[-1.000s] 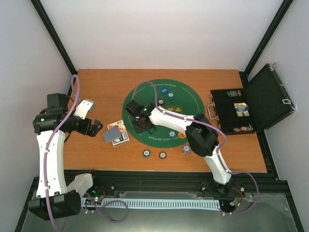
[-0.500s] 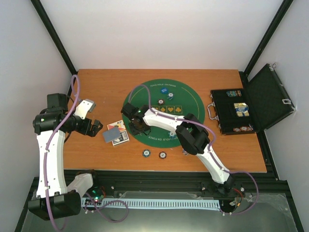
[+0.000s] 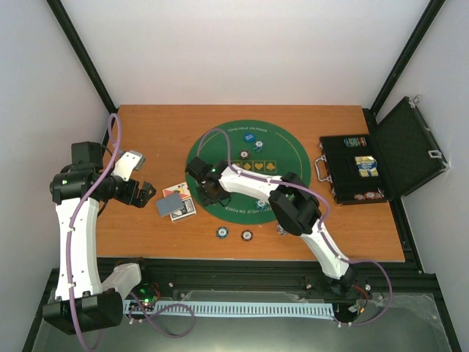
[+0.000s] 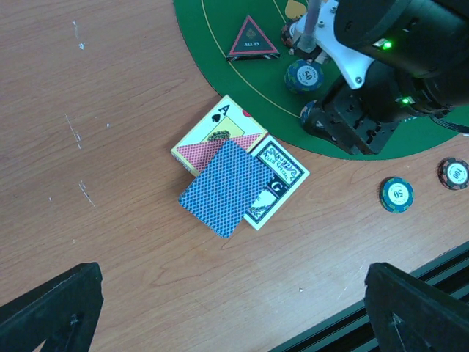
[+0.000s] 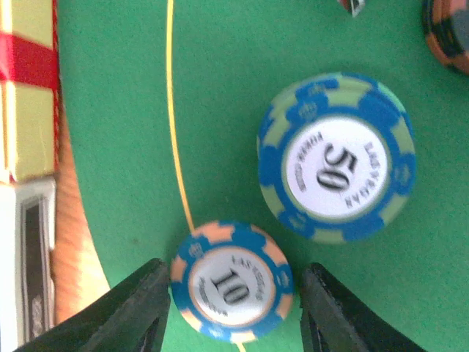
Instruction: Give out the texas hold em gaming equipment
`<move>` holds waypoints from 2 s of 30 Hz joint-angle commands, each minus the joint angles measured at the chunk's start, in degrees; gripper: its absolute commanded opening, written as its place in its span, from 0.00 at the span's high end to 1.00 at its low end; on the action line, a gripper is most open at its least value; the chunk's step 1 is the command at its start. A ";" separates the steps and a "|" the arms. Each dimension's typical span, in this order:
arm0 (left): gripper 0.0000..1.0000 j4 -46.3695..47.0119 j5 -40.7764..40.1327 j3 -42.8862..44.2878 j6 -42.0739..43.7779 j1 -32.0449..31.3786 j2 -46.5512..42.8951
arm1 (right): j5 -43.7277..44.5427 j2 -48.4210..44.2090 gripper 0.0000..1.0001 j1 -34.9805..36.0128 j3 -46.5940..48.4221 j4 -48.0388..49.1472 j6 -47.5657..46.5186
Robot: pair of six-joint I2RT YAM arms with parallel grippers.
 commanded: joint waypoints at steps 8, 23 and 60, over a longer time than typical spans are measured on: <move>0.00 -0.70 0.13 1.14 -0.09 0.19 -1.37 | 0.71 -12.84 0.38 0.73 -7.73 -0.31 0.51; 0.00 -0.94 1.05 1.81 -0.34 0.16 -1.15 | 6.67 -42.22 0.16 0.76 -35.91 -1.79 3.02; 0.00 0.13 2.15 1.40 -0.17 0.18 -0.40 | 2.08 -56.73 0.23 -10.11 -64.81 3.67 6.31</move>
